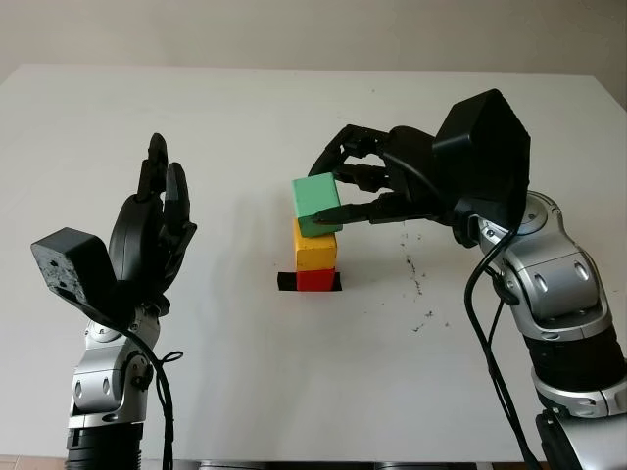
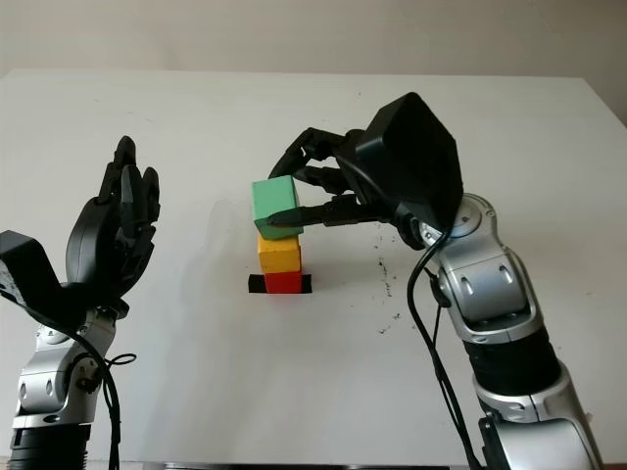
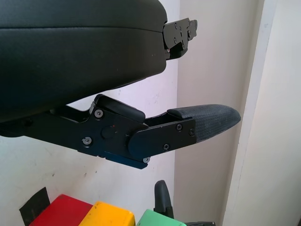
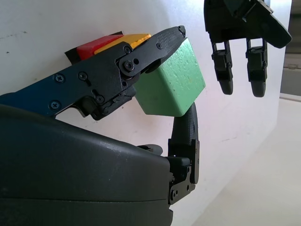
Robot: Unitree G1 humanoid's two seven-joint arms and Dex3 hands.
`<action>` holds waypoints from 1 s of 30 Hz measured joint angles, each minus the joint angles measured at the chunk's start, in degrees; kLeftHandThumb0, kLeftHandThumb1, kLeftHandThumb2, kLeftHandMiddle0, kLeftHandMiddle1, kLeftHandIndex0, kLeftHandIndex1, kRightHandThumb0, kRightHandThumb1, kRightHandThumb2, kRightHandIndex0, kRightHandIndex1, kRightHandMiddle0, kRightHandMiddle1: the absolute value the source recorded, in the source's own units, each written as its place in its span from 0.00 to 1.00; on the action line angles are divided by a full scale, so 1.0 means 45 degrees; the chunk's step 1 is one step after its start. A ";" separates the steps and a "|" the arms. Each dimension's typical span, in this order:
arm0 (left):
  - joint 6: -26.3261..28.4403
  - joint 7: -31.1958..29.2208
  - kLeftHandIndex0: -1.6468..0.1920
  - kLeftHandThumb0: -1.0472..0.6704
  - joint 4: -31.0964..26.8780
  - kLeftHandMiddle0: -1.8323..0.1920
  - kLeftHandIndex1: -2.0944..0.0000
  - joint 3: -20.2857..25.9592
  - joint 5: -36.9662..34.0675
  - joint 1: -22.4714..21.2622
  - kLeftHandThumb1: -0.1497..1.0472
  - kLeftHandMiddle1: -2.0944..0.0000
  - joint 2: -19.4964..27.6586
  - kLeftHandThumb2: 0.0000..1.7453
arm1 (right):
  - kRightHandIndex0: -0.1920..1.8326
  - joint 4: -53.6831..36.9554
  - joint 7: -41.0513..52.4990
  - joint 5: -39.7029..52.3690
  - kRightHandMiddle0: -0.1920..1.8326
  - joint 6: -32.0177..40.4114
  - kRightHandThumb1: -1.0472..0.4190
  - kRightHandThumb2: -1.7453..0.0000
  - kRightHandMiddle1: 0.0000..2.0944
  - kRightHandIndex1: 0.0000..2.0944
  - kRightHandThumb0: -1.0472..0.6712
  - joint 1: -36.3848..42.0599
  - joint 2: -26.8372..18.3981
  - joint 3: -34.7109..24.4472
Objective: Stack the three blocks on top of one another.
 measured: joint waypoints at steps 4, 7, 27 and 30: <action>0.0000 -0.0030 1.00 0.18 0.0000 1.00 1.00 0.0002 -0.0001 0.0000 1.00 1.00 0.0004 0.36 | 0.25 0.0036 0.0074 -0.0011 0.20 -0.0052 0.04 0.97 0.81 0.03 0.32 0.0072 -0.0001 0.0072; 0.0000 -0.0039 1.00 0.18 0.0000 1.00 1.00 0.0001 0.0005 0.0000 1.00 1.00 0.0007 0.37 | 0.25 0.0042 0.0071 0.0013 0.19 -0.0090 0.05 0.97 0.80 0.03 0.32 0.0132 0.0007 0.0080; 0.0000 -0.0051 1.00 0.17 0.0000 1.00 1.00 0.0008 0.0056 0.0010 1.00 1.00 0.0014 0.36 | 0.23 0.0196 -0.0058 0.0027 0.18 -0.0154 0.04 0.97 0.80 0.02 0.31 0.0361 0.0202 0.0024; 0.0000 -0.0052 1.00 0.18 -0.0003 1.00 1.00 0.0009 0.0061 0.0026 1.00 1.00 0.0016 0.36 | 0.20 0.0198 0.0000 0.0019 0.11 -0.0149 0.05 0.97 0.70 0.01 0.31 0.0360 0.0123 0.0010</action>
